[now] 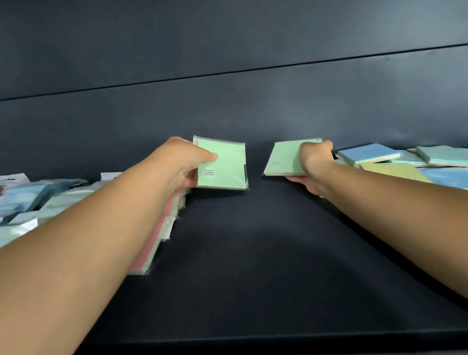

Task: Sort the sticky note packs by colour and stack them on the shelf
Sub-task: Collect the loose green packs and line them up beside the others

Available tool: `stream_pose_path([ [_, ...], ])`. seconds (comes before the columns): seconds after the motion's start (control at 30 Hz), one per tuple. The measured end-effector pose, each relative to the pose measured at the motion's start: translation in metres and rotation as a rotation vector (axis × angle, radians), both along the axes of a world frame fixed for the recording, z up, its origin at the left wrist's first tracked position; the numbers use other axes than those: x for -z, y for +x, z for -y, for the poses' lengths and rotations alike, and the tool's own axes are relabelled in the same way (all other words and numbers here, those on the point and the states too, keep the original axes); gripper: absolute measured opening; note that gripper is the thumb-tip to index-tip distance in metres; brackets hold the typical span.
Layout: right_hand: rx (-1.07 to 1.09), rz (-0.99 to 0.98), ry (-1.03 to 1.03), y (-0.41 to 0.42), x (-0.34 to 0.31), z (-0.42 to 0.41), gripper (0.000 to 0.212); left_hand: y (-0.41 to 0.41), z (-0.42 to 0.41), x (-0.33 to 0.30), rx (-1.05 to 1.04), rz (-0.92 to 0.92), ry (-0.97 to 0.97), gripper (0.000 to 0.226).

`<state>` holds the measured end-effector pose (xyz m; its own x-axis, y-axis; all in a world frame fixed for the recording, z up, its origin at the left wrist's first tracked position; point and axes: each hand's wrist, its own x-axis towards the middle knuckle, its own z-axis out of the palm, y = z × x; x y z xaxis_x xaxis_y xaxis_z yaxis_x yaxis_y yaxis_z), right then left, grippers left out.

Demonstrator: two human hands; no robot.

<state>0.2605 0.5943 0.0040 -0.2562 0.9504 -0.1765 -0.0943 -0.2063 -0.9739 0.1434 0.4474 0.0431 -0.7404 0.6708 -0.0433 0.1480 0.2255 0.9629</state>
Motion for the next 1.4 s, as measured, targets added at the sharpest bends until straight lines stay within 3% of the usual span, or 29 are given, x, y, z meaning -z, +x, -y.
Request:
stream_pose_path([
  [0.17, 0.079, -0.208, -0.208, 0.03, -0.006, -0.029, 0.028, 0.01, -0.03, 0.011, 0.005, 0.099, -0.094, 0.01],
  [0.33, 0.034, -0.162, -0.186, 0.042, -0.006, -0.048, 0.039, 0.011, -0.06, 0.024, -0.04, 0.071, -0.112, 0.018],
  [0.47, 0.051, -0.224, -0.24, 0.041, -0.007, -0.045, 0.038, -0.002, -0.074, 0.038, -0.122, -0.131, -0.177, 0.02],
  [0.6, 0.047, -0.173, -0.16, 0.039, -0.006, -0.043, 0.036, -0.012, -0.078, 0.043, -0.188, -0.432, -0.483, 0.039],
  [0.73, 0.015, -0.129, -0.12, 0.039, -0.004, -0.042, 0.038, -0.007, -0.083, 0.042, -0.189, -0.556, -0.638, 0.036],
  [0.9, -0.116, -0.094, -0.066, 0.036, -0.005, -0.031, 0.015, 0.0, -0.077, 0.035, -0.171, -0.757, -0.696, 0.029],
  [1.0, -0.258, 0.001, 0.021, 0.03, -0.005, -0.021, 0.006, 0.014, -0.057, 0.006, -0.125, -0.904, -0.543, 0.034],
  [1.13, -0.381, 0.136, 0.156, 0.014, 0.002, -0.007, 0.018, 0.05, 0.003, -0.008, 0.028, -1.046, -0.543, 0.047],
  [1.27, -0.34, 0.563, 0.455, -0.005, 0.006, 0.006, 0.034, 0.077, 0.066, 0.027, 0.146, -1.153, -0.574, 0.048],
  [1.4, -0.377, 0.926, 0.67, -0.012, 0.002, 0.027, 0.033, 0.085, 0.103, 0.055, 0.21, -1.173, -0.498, 0.085],
])
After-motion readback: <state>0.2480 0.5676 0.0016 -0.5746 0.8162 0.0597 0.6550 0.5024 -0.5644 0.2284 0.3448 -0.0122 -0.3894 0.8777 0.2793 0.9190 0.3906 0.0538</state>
